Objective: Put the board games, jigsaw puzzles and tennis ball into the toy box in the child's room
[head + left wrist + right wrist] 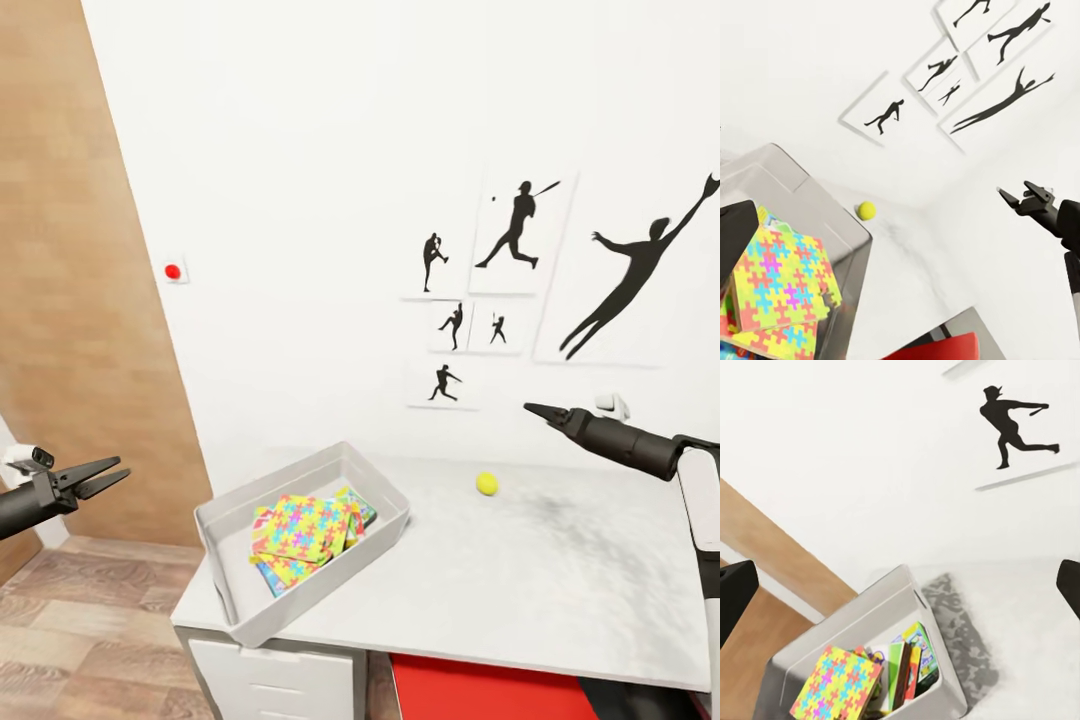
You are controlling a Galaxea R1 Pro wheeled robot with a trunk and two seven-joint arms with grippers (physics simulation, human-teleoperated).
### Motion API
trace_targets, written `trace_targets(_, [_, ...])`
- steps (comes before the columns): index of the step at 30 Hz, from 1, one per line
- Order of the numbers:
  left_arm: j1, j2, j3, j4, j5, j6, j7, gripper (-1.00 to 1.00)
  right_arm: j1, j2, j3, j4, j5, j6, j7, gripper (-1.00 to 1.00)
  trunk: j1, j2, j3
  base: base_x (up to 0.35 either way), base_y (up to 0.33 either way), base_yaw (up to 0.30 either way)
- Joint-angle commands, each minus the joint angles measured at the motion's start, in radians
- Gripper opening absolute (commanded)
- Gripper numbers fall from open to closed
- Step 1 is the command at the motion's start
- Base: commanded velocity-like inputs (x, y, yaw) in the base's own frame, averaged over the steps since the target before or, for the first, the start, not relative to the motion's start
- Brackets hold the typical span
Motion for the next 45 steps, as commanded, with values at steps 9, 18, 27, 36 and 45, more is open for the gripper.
trace_targets(9, [-0.001,0.0,0.0,0.0,0.0,0.01,-0.003,1.0,-0.001,-0.001,-0.001,0.001,0.006,0.005,0.008,1.0,0.001,-0.002,0.001,0.13,0.039,-0.048])
trace_targets(18, [0.0,0.0,0.0,0.0,0.0,0.01,-0.003,1.0,0.007,0.0,-0.001,0.001,0.007,0.005,0.006,1.0,0.001,-0.002,0.008,0.025,0.007,-0.117])
trace_targets(27, [0.001,0.0,0.0,0.0,0.0,0.01,-0.003,1.0,0.009,0.0,-0.001,0.001,0.008,0.005,0.006,1.0,0.001,-0.002,0.01,0.003,0.02,-0.043])
trace_targets(36, [0.001,0.0,0.0,0.0,0.0,0.01,-0.003,1.0,0.01,0.0,-0.001,0.001,0.009,0.005,0.005,1.0,0.001,-0.002,0.017,0.003,0.004,-0.1])
trace_targets(45, [0.001,0.0,0.0,0.0,0.0,0.009,-0.003,1.0,0.01,0.0,-0.001,0.001,0.01,0.005,0.003,1.0,0.001,-0.002,0.017,0.091,0.0,-0.014])
